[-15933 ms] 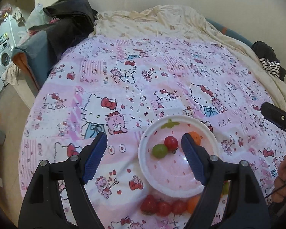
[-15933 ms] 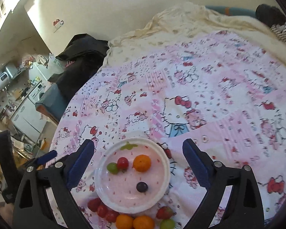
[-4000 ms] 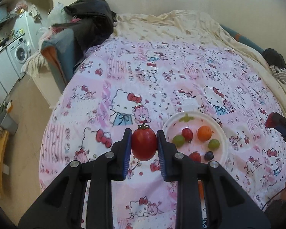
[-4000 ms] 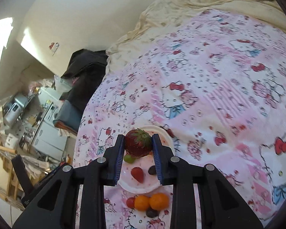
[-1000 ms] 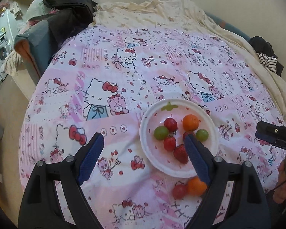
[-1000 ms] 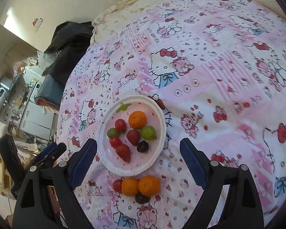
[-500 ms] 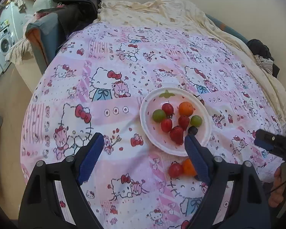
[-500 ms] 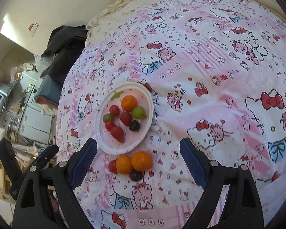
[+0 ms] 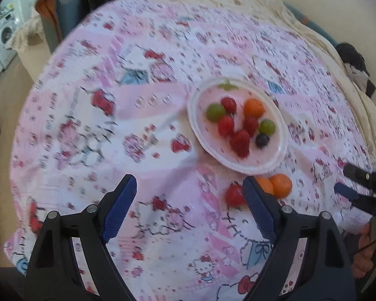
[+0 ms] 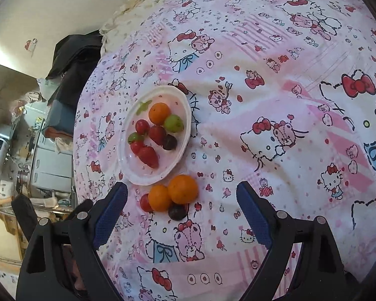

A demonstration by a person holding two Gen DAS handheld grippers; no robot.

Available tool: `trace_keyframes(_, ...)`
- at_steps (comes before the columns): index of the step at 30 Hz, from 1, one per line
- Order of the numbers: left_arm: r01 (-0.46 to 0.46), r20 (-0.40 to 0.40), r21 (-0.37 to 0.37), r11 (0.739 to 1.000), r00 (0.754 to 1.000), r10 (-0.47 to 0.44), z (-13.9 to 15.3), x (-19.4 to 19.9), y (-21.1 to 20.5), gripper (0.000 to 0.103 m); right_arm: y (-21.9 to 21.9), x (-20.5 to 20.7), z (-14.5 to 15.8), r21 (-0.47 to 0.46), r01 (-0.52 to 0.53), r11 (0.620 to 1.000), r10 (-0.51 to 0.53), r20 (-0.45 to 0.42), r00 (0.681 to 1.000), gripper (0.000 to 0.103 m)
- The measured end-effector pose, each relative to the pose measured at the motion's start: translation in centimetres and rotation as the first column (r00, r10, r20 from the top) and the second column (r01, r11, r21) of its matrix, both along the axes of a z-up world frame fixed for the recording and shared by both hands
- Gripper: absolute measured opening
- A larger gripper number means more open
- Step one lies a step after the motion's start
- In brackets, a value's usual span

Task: Organize fruits
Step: 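Withdraw both grippers from the plate, then grasp a red cherry tomato with the left gripper while the right approaches a tangerine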

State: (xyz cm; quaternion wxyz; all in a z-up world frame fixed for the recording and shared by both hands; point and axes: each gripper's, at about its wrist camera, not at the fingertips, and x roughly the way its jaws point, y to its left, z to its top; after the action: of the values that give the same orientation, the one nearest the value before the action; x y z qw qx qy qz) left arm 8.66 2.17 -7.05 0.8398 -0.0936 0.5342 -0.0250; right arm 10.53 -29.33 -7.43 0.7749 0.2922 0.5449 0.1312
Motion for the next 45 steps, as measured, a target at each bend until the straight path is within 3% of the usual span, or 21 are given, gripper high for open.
trace_keyframes(1,0.015,-0.019,-0.012,1.000,1.000,-0.015,-0.6,0.1,-0.4,0.083,0.0,0.0,-0.1,0.001,0.001,1.000,-0.001,-0.003,1.000,0.091)
trace_keyframes(6,0.104,-0.108,-0.048,0.993,0.988,-0.109,-3.7,0.9,-3.6,0.054,-0.1,0.2,-0.2,-0.010,0.004,1.000,-0.004,-0.005,1.000,0.091)
trace_keyframes(11,0.195,-0.140,-0.024,0.980,0.970,-0.197,-6.0,1.2,-6.1,0.054,-0.4,0.1,-0.3,-0.003,0.013,1.000,-0.013,-0.011,1.000,0.091)
trace_keyframes(15,0.216,-0.097,-0.019,0.976,0.972,-0.216,-6.0,1.8,-6.1,0.053,-0.2,0.3,-0.4,0.004,0.004,1.000,-0.004,-0.015,1.000,0.091)
trace_keyframes(16,0.214,-0.104,-0.045,0.976,0.970,-0.218,-6.1,2.0,-5.9,0.051,-0.1,0.4,-0.3,0.000,0.000,1.000,0.000,-0.014,1.000,0.091)
trace_keyframes(18,0.196,-0.127,-0.132,0.972,0.969,-0.213,-6.4,2.3,-5.3,0.037,0.1,0.5,-0.4,-0.003,-0.004,1.000,0.004,-0.014,1.000,0.091)
trace_keyframes(22,0.129,-0.162,-0.184,0.974,0.974,-0.160,-7.1,2.2,-4.0,0.037,0.2,0.6,-0.4,-0.006,-0.011,1.000,0.011,-0.017,1.000,0.091)
trace_keyframes(25,0.130,-0.167,-0.200,0.971,0.972,-0.165,-7.3,2.0,-3.9,0.035,0.2,0.6,-0.4,-0.008,-0.010,1.000,0.010,-0.017,1.000,0.091)
trace_keyframes(27,0.139,-0.174,-0.229,0.963,0.968,-0.181,-7.5,2.0,-3.9,0.026,0.2,0.5,-0.4,-0.008,-0.007,1.000,0.007,-0.018,1.000,0.091)
trace_keyframes(29,0.111,-0.199,-0.258,0.960,0.966,-0.165,-7.8,2.2,-3.8,0.026,0.2,0.5,-0.4,-0.020,-0.009,1.000,0.009,-0.017,1.000,0.091)
trace_keyframes(34,0.122,-0.181,-0.219,0.968,0.970,-0.163,-6.8,1.9,-3.8,0.023,-0.1,0.5,-0.8,-0.039,-0.005,0.999,0.003,-0.028,1.000,0.091)
trace_keyframes(36,0.091,-0.160,-0.192,0.977,0.980,-0.122,-5.7,1.6,-3.0,0.009,0.1,0.7,-1.2,-0.022,-0.019,1.000,0.018,-0.043,0.999,0.091)
trace_keyframes(37,0.078,-0.157,-0.178,0.981,0.982,-0.106,-5.3,1.5,-2.7,0.008,0.4,0.8,-1.4,-0.014,-0.030,0.999,0.029,-0.052,0.998,0.091)
trace_keyframes(39,0.043,-0.144,-0.161,0.986,0.987,-0.066,-4.4,1.2,-1.9,0.008,1.2,1.2,-2.0,-0.009,-0.060,0.998,0.059,-0.078,0.995,0.089)
trace_keyframes(41,0.032,-0.142,-0.169,0.985,0.988,-0.057,-4.2,1.0,-1.2,0.008,2.2,1.8,-2.8,-0.024,-0.097,0.995,0.094,-0.099,0.991,0.077)
trace_keyframes(45,0.005,-0.146,-0.177,0.984,0.989,-0.031,-4.6,0.8,-0.6,0.011,4.1,2.5,-4.1,-0.068,-0.157,0.985,0.147,-0.135,0.980,0.074)
